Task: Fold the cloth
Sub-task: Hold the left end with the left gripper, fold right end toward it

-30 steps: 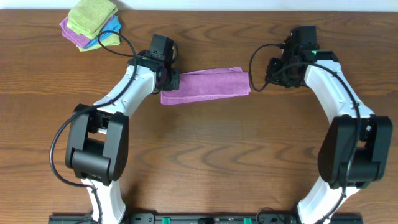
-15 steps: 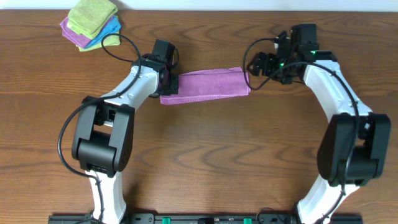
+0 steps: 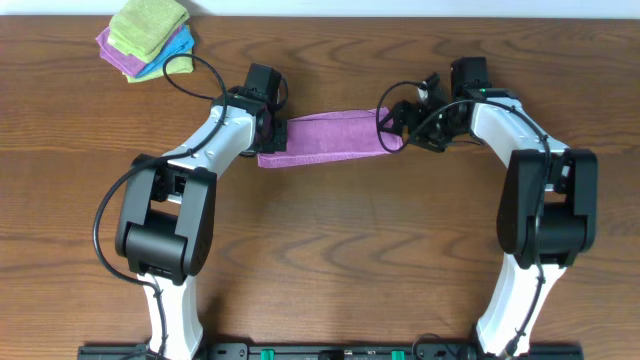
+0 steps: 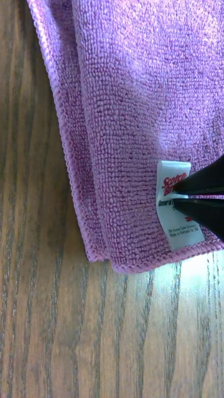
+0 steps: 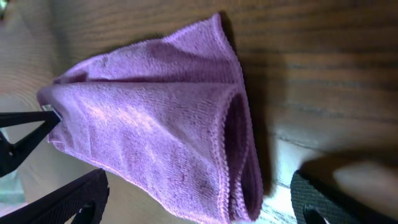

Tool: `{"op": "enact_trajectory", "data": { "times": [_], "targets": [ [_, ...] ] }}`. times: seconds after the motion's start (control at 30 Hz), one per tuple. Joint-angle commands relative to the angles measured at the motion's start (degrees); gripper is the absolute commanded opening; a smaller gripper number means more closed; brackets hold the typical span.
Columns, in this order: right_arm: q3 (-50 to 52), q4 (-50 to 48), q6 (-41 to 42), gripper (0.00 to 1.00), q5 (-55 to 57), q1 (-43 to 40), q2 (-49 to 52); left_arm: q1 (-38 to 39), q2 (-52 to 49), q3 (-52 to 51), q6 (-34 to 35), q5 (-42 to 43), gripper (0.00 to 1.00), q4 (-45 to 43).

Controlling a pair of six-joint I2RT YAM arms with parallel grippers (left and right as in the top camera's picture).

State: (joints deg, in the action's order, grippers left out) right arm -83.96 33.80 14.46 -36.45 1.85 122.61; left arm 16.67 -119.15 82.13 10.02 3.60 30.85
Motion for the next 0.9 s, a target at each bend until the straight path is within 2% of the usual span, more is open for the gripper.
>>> {"op": "enact_trajectory", "data": {
  "times": [0.0, 0.33, 0.57, 0.7, 0.8, 0.87],
  "targets": [
    [-0.68, -0.44, -0.37, 0.94, -1.57, -0.15, 1.31, -0.13, -1.18, -0.28, -1.03, -1.05, 0.06, 0.22],
    [-0.68, -0.76, 0.50, 0.91, -4.76, -0.15, 8.76, -0.13, -1.18, -0.28, -1.03, -1.05, 0.06, 0.22],
    [-0.68, 0.04, 0.48, 0.83, -4.28, -0.15, 12.41, -0.13, -1.18, -0.28, -1.01, -1.03, 0.06, 0.24],
    [-0.68, -0.20, 0.48, 0.60, -1.86, -0.09, 12.66, -0.13, -1.18, -0.28, -1.01, -1.03, 0.06, 0.22],
    [-0.68, -0.72, 0.50, 0.49, -0.42, -0.04, 12.66, -0.13, -1.18, -0.28, -1.01, -1.03, 0.06, 0.22],
    [-0.68, -1.95, 0.70, 0.32, -0.46, -0.02, 12.66, -0.13, -1.18, -0.28, -1.01, -1.03, 0.06, 0.22]
  ]
}}
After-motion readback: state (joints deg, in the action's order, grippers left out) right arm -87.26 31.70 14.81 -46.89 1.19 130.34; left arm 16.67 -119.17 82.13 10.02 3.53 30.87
